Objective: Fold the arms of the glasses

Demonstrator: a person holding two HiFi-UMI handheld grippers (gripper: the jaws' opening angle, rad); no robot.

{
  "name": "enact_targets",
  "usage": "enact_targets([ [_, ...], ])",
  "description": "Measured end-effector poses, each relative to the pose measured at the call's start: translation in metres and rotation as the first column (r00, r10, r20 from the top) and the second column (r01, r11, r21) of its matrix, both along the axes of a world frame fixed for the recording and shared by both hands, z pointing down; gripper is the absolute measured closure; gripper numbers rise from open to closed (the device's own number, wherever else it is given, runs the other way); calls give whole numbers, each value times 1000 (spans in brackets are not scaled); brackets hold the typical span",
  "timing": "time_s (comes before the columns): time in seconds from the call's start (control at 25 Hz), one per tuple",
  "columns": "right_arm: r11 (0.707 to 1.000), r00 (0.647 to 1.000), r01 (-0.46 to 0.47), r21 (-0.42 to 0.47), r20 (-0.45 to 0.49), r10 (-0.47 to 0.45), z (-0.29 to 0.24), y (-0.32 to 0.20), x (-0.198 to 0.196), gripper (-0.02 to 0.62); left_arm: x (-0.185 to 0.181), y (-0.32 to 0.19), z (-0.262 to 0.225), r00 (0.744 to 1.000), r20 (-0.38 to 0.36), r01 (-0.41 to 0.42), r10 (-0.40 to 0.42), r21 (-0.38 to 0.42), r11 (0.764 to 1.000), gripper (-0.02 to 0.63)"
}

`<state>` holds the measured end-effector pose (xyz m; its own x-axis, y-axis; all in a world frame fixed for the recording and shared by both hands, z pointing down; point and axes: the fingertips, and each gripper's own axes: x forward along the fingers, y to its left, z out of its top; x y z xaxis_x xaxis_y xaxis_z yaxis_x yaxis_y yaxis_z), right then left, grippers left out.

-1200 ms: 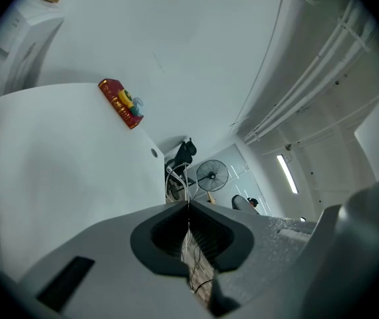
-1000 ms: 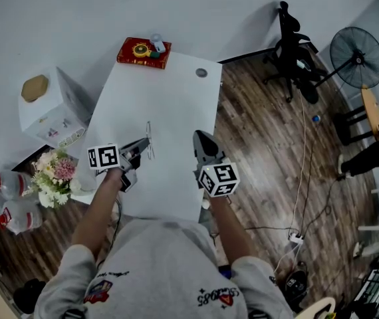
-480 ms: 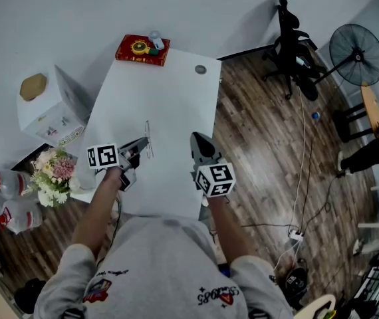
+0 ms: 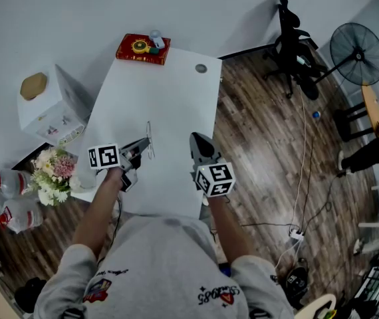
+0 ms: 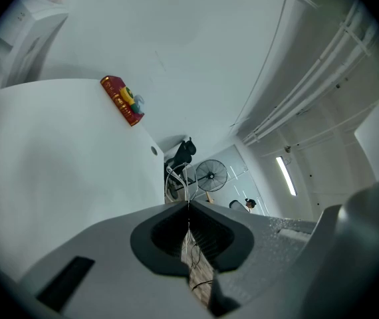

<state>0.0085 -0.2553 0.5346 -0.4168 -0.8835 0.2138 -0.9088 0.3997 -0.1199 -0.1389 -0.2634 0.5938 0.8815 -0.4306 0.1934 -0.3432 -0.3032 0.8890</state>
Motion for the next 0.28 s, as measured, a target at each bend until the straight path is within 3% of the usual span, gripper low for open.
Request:
enact_targets([
  [0.28,1000,1000,3,-6,-6,-3,2,0,0,595,0,-1,1,1000,4,1,-1,0,1000,600],
])
